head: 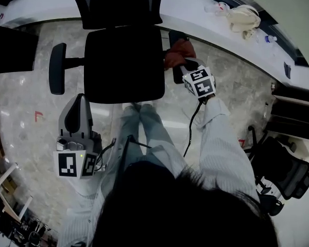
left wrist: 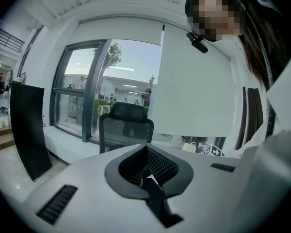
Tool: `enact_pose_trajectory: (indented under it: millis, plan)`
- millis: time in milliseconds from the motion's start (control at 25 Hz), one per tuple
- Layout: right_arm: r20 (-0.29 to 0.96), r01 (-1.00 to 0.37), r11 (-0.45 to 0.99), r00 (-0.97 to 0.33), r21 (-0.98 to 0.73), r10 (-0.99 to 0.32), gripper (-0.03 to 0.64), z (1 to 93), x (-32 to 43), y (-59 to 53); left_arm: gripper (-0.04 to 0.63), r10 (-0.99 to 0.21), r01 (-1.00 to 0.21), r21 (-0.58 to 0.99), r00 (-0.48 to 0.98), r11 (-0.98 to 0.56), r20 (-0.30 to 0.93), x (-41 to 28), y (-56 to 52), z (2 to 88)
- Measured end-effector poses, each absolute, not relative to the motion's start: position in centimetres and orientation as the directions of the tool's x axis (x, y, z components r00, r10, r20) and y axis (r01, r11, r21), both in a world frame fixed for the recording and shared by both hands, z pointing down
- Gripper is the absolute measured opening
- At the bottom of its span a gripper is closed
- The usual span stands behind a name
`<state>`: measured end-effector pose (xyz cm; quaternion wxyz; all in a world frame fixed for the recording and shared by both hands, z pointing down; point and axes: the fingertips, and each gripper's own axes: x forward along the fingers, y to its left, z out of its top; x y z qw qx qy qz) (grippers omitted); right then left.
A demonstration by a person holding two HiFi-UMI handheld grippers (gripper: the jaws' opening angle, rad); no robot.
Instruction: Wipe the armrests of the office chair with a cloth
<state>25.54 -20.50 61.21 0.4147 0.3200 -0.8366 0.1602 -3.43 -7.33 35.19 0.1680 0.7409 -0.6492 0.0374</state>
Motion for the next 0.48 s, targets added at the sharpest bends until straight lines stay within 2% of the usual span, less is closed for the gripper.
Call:
enact_pose_trajectory:
  millis: [120, 480]
  plan:
    - [0.808, -0.668, 0.744, -0.432, 0.013, -0.402, 0.038, 62.0, 24.4, -24.1, 0.003, -0.948, -0.985, 0.162, 0.105, -0.057, 0.302, -5.5, -6.4, 35.9]
    - [0.836, -0.694, 0.719, -0.39, 0.008, -0.386, 0.038, 63.2, 22.6, -30.1, 0.003, -0.956, -0.98, 0.199, 0.052, 0.007, 0.289, -6.9, -6.3, 36.1]
